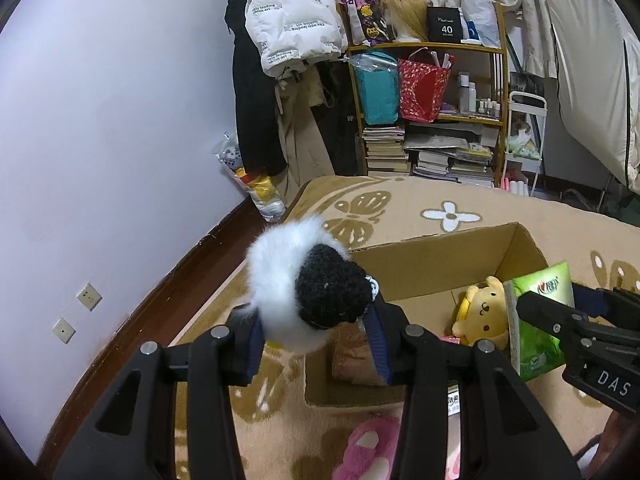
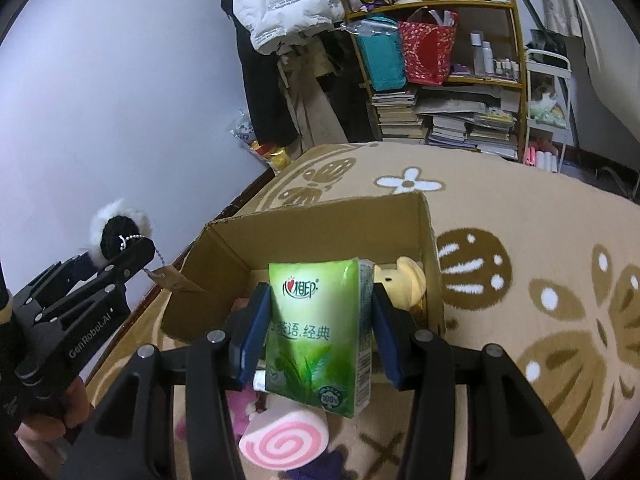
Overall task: Organize soft objects
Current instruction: 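Carry both held items into the cardboard box and open both tools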
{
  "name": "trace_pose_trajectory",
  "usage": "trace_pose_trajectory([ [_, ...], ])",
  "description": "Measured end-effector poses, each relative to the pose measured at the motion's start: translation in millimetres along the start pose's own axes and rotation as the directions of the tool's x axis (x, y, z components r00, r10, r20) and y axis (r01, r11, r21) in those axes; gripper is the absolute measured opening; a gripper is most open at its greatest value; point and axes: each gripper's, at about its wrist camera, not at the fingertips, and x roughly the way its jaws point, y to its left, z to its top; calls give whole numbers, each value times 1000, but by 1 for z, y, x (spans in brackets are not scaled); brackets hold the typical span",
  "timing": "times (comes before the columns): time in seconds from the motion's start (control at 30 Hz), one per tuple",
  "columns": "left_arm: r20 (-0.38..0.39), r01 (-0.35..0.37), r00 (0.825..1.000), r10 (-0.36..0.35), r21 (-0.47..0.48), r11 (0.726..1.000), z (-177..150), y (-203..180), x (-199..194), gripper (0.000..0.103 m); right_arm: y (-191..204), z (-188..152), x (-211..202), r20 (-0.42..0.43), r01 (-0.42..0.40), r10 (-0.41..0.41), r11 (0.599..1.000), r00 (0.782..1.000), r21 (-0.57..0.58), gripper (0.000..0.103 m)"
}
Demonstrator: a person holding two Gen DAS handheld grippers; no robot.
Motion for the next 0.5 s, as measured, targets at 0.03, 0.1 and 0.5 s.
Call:
trace_pose_trajectory([
  [0.03, -1, 2, 1000, -2, -2, 1000, 0, -1, 2, 42, 0, 2, 2, -5, -2, 2, 1000, 1000, -1, 52],
  [0.1, -7, 11, 1000, -11, -5, 1000, -2, -2, 5, 42, 0, 5, 6, -12, -7, 7, 1000, 1000, -10, 52],
  [0.5, -39, 38, 999, -38, -6, 999, -8, -10, 23, 43, -7, 6, 17, 5, 5, -5, 1000, 1000, -4, 54],
])
